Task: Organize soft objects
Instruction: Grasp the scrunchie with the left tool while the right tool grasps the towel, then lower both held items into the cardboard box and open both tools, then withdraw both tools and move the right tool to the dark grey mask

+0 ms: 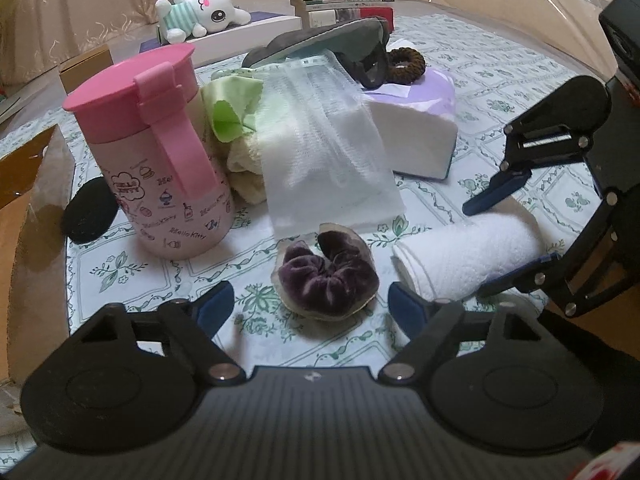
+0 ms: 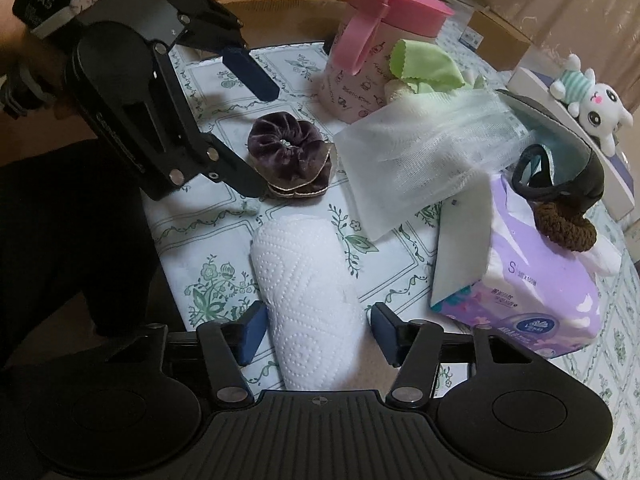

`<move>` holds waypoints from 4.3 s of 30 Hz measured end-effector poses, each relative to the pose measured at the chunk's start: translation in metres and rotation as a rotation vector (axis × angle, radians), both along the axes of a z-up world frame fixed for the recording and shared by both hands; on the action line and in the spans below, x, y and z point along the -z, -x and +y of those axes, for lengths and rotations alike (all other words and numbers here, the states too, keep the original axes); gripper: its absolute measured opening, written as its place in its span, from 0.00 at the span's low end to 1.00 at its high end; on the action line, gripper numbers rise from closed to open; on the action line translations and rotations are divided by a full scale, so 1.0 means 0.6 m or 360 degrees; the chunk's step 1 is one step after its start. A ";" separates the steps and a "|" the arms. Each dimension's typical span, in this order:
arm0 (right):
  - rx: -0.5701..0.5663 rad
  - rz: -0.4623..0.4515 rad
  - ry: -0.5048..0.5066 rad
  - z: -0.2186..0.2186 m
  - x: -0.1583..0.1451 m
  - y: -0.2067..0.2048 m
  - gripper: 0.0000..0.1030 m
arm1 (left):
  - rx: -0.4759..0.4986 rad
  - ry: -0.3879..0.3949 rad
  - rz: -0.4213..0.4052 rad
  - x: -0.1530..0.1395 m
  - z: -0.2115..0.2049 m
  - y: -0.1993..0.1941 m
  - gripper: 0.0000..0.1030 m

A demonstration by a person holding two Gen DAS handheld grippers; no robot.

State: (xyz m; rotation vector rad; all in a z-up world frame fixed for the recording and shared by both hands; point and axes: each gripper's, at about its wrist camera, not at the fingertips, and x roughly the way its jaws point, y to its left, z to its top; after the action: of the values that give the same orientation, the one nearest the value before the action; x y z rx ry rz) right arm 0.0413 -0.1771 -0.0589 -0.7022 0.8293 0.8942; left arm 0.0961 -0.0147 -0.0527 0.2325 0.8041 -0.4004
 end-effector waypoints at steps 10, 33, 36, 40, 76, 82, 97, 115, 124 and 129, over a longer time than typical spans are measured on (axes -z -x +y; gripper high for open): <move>0.0207 0.0105 -0.0184 -0.023 -0.013 0.003 0.40 | -0.0014 -0.0019 -0.0008 0.004 -0.021 -0.009 0.42; 0.0524 0.0199 -0.0725 0.074 -0.140 0.032 0.39 | -0.0387 0.0051 -0.0195 -0.123 0.153 0.081 0.16; 0.0493 0.0186 -0.0766 0.129 -0.160 0.022 0.39 | -0.0487 0.0028 -0.0233 -0.143 0.212 0.088 0.16; 0.0463 0.0152 -0.0790 0.215 -0.182 0.002 0.39 | -0.0607 -0.0012 -0.0265 -0.154 0.286 0.086 0.16; 0.0584 0.0269 -0.0939 0.443 -0.124 -0.089 0.72 | -0.0870 0.0015 -0.0230 -0.098 0.486 0.044 0.45; 0.0621 0.0182 -0.0951 0.398 -0.139 -0.048 0.72 | -0.0861 0.0019 -0.0285 -0.122 0.459 0.068 0.52; 0.1076 -0.0115 -0.0967 0.149 -0.179 0.030 0.72 | -0.0712 0.0191 -0.0363 -0.158 0.288 0.111 0.78; 0.1382 -0.0214 -0.1050 -0.066 -0.201 0.037 0.72 | -0.0558 0.0244 -0.0323 -0.171 0.093 0.080 0.89; 0.1339 -0.0241 -0.1010 -0.107 -0.207 -0.008 0.72 | -0.0512 0.0148 -0.0385 -0.161 0.026 0.050 0.89; 0.1269 -0.0216 -0.0983 -0.120 -0.209 -0.053 0.72 | -0.0407 0.0144 -0.0340 -0.154 -0.008 0.031 0.88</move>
State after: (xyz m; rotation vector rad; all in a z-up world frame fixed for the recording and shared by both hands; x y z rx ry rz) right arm 0.0729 -0.2488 0.0662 0.1269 0.5813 0.3252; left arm 0.0774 -0.0198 0.0398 0.0842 0.5946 -0.1666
